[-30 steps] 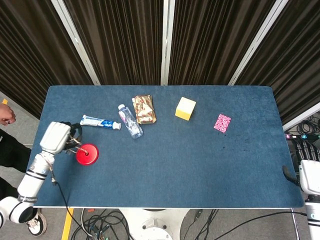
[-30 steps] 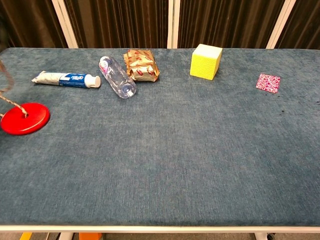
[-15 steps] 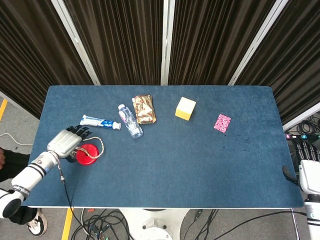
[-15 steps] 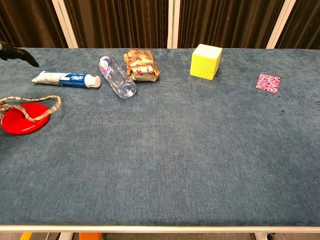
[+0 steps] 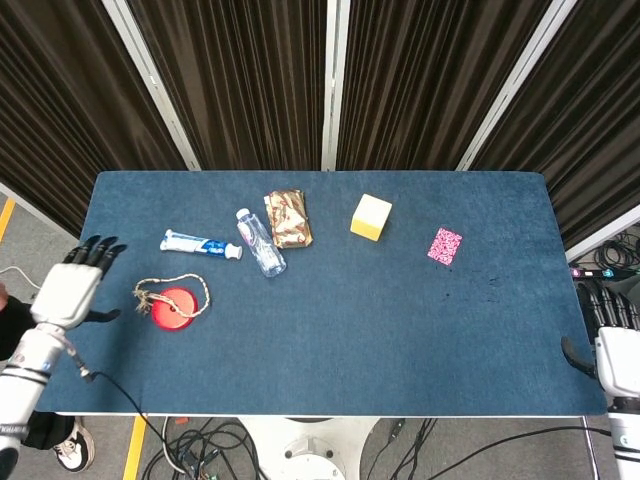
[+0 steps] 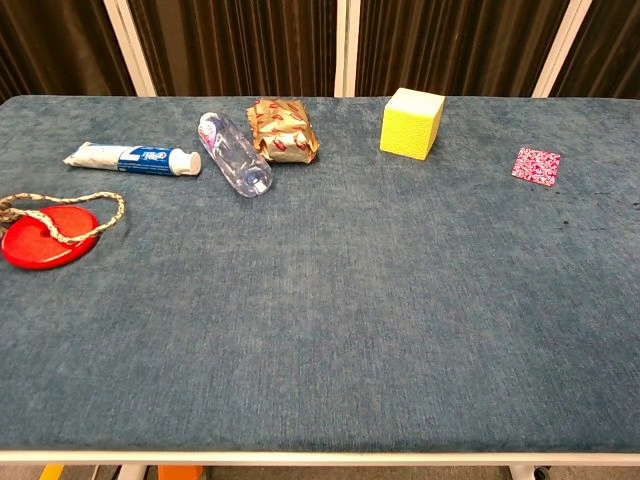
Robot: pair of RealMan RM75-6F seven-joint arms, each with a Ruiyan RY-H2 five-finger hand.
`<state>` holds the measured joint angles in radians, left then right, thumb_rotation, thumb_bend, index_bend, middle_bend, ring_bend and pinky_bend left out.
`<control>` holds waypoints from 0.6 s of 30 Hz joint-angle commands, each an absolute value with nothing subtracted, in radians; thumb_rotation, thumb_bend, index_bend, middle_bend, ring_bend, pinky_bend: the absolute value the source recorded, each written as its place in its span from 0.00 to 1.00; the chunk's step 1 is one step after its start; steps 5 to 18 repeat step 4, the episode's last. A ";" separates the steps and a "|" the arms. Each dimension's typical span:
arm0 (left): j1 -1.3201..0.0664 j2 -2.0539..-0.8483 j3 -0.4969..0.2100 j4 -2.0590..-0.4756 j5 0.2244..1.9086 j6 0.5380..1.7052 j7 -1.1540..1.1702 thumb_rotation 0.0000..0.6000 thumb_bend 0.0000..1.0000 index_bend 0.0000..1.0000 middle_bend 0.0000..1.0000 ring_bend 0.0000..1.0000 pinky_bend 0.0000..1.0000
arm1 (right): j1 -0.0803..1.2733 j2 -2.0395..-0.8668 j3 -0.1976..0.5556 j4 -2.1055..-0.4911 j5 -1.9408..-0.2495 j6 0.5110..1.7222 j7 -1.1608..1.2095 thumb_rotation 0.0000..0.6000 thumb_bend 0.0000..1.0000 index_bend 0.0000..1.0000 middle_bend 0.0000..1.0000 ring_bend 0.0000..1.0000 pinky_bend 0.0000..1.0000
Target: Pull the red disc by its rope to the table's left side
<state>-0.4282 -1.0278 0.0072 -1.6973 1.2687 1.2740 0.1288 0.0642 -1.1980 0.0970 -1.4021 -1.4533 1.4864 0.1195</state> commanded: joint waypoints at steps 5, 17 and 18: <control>-0.209 -1.175 0.061 -1.561 1.387 1.503 0.025 1.00 0.08 0.13 0.09 0.00 0.18 | 0.059 -1.218 0.082 -1.400 -1.471 1.493 0.110 1.00 0.27 0.00 0.00 0.00 0.00; -0.209 -1.175 0.061 -1.561 1.387 1.503 0.025 1.00 0.08 0.13 0.09 0.00 0.18 | 0.059 -1.218 0.082 -1.400 -1.471 1.493 0.110 1.00 0.27 0.00 0.00 0.00 0.00; -0.209 -1.175 0.061 -1.561 1.387 1.503 0.025 1.00 0.08 0.13 0.09 0.00 0.18 | 0.059 -1.218 0.082 -1.400 -1.471 1.493 0.110 1.00 0.27 0.00 0.00 0.00 0.00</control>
